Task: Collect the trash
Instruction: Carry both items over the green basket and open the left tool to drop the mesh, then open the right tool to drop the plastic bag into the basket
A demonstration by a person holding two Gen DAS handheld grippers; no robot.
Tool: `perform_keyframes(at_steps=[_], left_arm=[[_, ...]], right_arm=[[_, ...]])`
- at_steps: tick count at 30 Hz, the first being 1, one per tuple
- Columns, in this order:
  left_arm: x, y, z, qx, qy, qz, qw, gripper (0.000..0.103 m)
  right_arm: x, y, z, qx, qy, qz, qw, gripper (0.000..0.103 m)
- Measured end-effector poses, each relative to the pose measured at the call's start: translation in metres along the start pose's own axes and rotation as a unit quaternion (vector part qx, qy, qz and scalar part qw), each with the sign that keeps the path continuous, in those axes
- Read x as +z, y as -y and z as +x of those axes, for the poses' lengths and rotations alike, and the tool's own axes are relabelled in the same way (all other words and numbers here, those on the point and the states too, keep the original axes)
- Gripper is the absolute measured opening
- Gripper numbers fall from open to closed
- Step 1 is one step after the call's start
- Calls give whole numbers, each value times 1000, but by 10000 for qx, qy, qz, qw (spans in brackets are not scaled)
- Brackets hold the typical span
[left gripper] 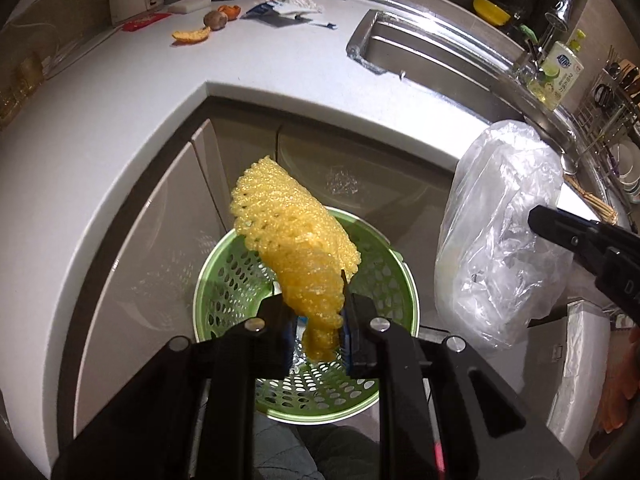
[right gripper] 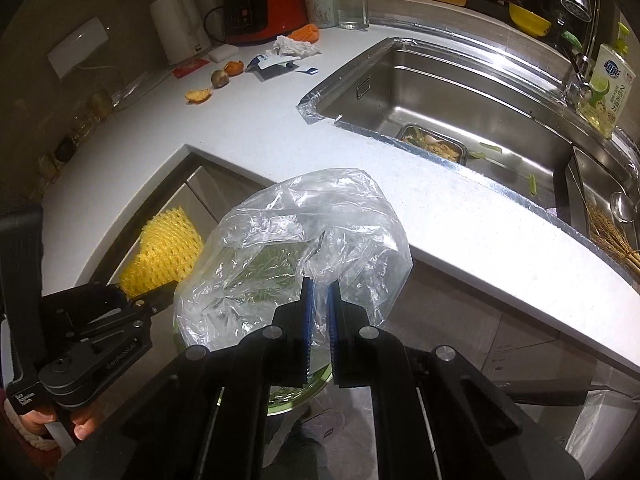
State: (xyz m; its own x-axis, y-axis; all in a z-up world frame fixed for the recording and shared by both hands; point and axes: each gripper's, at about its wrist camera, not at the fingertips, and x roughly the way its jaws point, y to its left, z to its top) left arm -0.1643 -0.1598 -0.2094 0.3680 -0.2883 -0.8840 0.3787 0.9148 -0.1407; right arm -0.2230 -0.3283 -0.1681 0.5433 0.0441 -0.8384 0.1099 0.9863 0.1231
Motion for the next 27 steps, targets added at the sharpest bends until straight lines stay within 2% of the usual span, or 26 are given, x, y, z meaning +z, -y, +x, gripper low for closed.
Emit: perform_keyframes(at_steps=[6,9,11,14,22,27], left_arm=[[-12,3,31,46,-385,-31,9992,21],[-14,2,35,39,-461,-77,9989,34],[-15,2,34,99,-421,-109,9990,47],[-14,3,31,162,-368,-74,9992,58],[-8,-1,19,321,-239,-52,9992,80],[-1,-14,4,381,-164,-217,9989,88]], right_arm=[[-3,-1,14,31,-188,-74,9998,8],[-2,-1,17,32,-223,-97,9997,8],[-1,-1,19,36,-234,-104,9997,9],[0,0,20,16,-239,-103,9997,8],[2,2,21,11,-230,-82,9997,8],[2,1,24,67,-226,-121,9996,9]])
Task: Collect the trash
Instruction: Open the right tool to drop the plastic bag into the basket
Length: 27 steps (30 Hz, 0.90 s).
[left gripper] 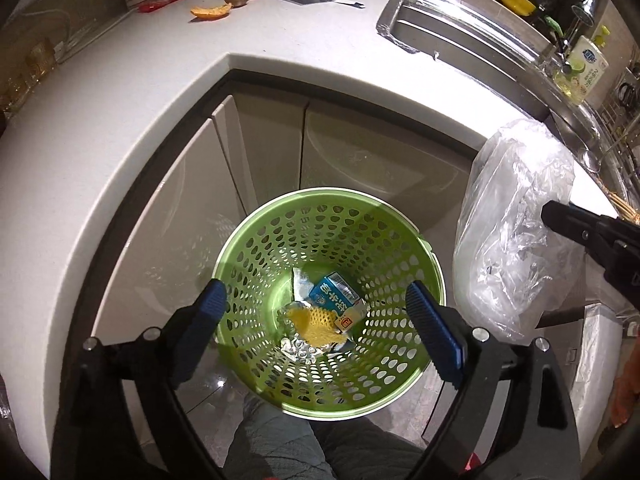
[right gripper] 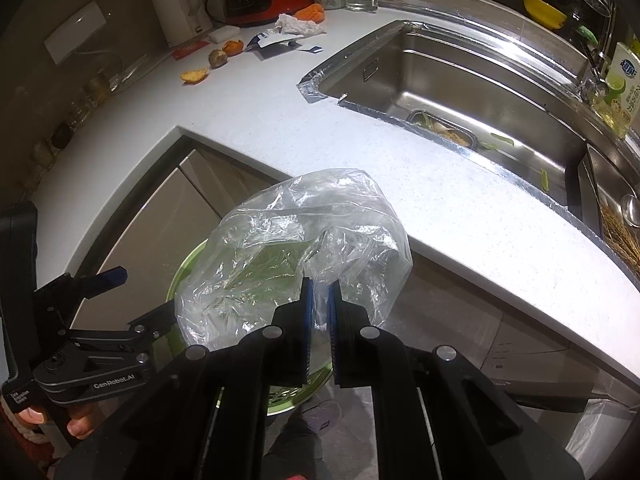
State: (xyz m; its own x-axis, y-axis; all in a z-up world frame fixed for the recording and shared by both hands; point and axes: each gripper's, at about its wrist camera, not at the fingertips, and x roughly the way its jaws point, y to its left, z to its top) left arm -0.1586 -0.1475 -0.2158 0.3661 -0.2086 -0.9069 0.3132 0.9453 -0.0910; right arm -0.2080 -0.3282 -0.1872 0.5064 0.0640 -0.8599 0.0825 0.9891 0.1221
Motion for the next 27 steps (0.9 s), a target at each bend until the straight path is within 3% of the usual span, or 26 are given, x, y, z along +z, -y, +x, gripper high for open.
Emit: perform_keyframes(at_steps=[13,15,17,27], left_arm=[[10,-47,-51,293,626,-520,9962,91],[9,-50,-53,297,631,-576,9959,91],[9,-49,-54,315,651,-595,9956,92],[8,-48,-59,375,740,-621,9946,91]], right_arm=[[-19,-45,35,82,-209,-787,9966,13],[-23,-51,40,59,-267,-896,9956,37],[-25,-55,41,-1,-248,-929,9954,54],[-16,-50,22,-55,-32,-822,9966,72]])
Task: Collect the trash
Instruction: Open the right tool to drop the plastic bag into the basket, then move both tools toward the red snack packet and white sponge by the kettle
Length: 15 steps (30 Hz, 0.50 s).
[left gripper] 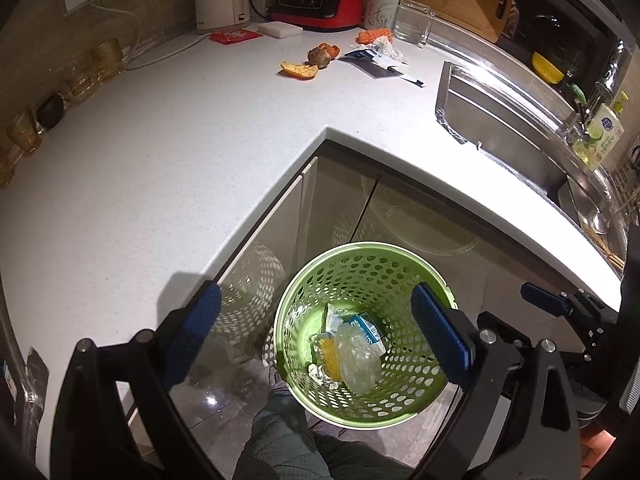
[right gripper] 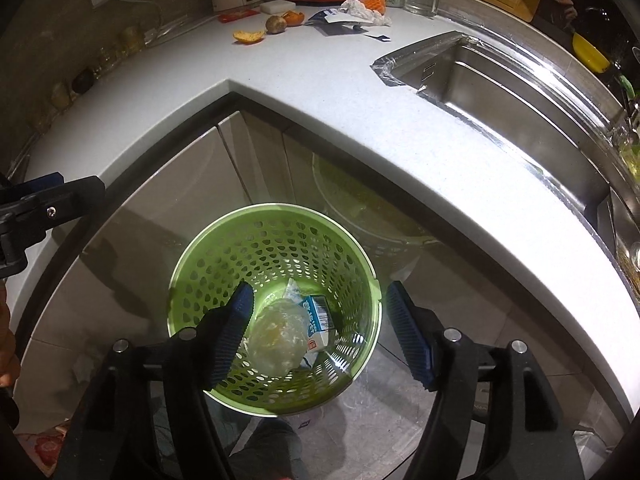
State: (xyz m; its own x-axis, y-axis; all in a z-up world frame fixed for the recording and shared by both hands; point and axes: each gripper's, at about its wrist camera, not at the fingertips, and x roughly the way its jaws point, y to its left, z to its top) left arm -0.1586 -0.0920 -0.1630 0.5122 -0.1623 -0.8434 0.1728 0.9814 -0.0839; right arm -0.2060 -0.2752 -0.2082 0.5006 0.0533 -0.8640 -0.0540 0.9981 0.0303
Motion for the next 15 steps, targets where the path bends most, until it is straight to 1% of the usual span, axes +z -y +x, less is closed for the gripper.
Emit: perform_keyframes(at_steps=[1,3,6,8,9,11,15], left_arm=[[0,1,-2,3,12,-4,10000,92],[1,1,-5,-8,47,-8,10000,91],[3,1,-10,10,113,5,9999,92],[7,0,-12,20,151,-9,9999,95],[10,-1,-14,30,186,-20,9998,95],[17,-3,-15,40,226,-26,9997,95],[38,-6,-10,63,321,38,9995,95]], right_arm=[[1,1,-3,-18,29,19,10000,74],[3,3,-10,-62,122,59,9999,83],[9,5,-26,-115,335,108,9993,93],[15,6,-36,-140,480,120,9987,96],[18,6,-41,-143,553,118,9983,99],[26,7,-49,-173,710,115,9973,101],[48,8,-56,-164,890,143,9958,101]])
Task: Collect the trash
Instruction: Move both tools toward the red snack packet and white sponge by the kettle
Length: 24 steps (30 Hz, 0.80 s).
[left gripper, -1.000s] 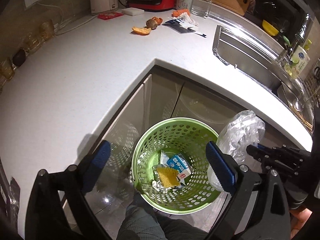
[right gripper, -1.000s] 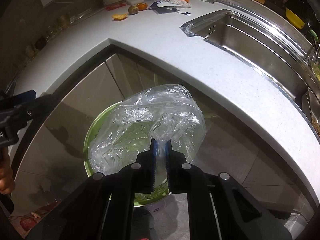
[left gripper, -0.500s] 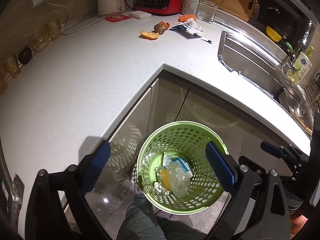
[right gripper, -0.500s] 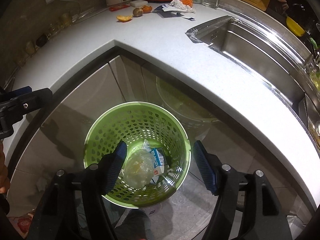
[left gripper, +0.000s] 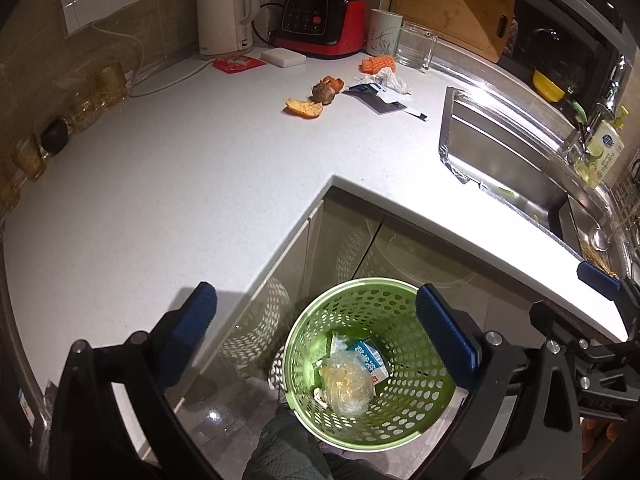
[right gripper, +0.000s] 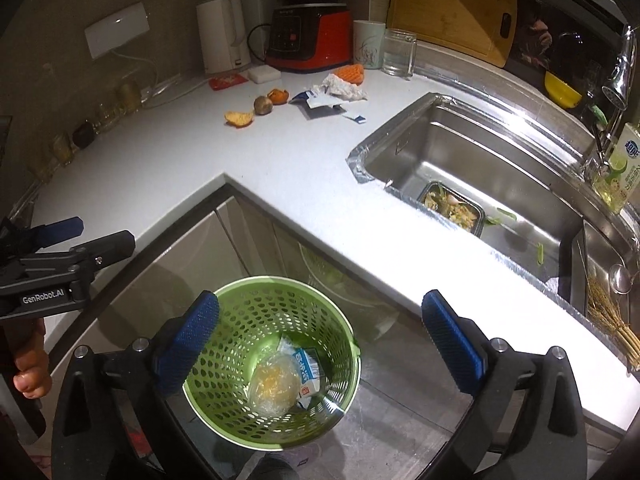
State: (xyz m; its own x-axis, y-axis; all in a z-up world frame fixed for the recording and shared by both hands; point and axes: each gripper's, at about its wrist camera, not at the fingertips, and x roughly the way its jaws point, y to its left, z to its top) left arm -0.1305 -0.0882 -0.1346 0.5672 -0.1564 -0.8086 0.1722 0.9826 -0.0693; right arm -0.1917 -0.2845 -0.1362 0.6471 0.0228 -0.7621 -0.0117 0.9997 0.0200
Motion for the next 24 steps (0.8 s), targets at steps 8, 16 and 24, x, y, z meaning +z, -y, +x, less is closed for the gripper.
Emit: perform_keyframes(at_steps=[8,16,24], left_arm=[[68,-26,37,6,119,-20,9999,95],[178,-78,93,145,362,-363,9986,95],[278,-130,173,272,426,-818,9954,95]], right_arm=[[61,3,25,-13,194,201,9996,101],[170,-10,82,101,407,127,9990,101],[280,-48,178,770,299,-288,9962,101]])
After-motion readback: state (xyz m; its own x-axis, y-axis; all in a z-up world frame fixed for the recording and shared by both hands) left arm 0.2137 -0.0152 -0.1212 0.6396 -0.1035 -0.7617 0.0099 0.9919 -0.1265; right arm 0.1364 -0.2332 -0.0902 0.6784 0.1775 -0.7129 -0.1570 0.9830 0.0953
